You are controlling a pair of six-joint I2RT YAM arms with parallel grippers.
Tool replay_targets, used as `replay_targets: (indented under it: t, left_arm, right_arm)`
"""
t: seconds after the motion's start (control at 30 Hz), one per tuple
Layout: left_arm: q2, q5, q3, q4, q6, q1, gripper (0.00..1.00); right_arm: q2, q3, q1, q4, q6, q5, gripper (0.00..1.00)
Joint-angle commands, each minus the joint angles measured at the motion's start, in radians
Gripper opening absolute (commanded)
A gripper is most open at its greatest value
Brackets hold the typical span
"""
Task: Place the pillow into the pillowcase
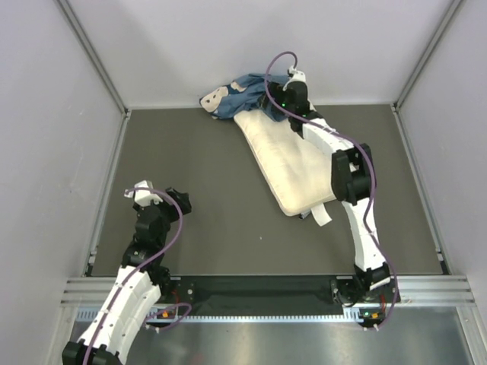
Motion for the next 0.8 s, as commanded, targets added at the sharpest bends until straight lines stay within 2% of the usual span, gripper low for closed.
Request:
replay_targets:
  t: [0.0, 0.07, 0.13, 0.17, 0.27, 0.4, 0.63, 0.77]
  left_arm:
    - [0.017, 0.009, 0.006, 0.069, 0.011, 0.001, 0.96]
    - [0.023, 0.011, 0.008, 0.070, 0.011, 0.003, 0.96]
    - [0.026, 0.015, 0.008, 0.073, 0.012, 0.003, 0.95]
    - [0.026, 0.019, 0.008, 0.075, 0.014, 0.001, 0.95]
    - [0.026, 0.022, 0.009, 0.075, 0.015, 0.003, 0.94]
    - [0.026, 0.029, 0.014, 0.072, 0.019, 0.003, 0.91]
    - [-0.009, 0.014, 0.026, 0.040, 0.022, 0.001, 0.90]
    - [-0.044, -0.012, 0.029, 0.017, 0.022, 0.001, 0.91]
  right_arm:
    - [0.074, 0.128, 0.022, 0.066, 0.071, 0.012, 0.77]
    - [0.105, 0.181, 0.034, 0.071, 0.071, -0.039, 0.47]
    - [0.090, 0.184, 0.057, 0.072, 0.048, -0.047, 0.28]
    - [0.077, 0.178, 0.066, 0.078, 0.036, -0.074, 0.15]
    - [-0.013, 0.100, 0.109, 0.112, -0.013, -0.139, 0.06]
    - [-0.183, -0.107, 0.180, 0.189, -0.059, -0.197, 0.04]
    - [-0.462, -0.308, 0.325, 0.223, -0.078, -0.295, 0.07]
    - [-0.591, -0.439, 0.347, 0.195, -0.073, -0.289, 0.30]
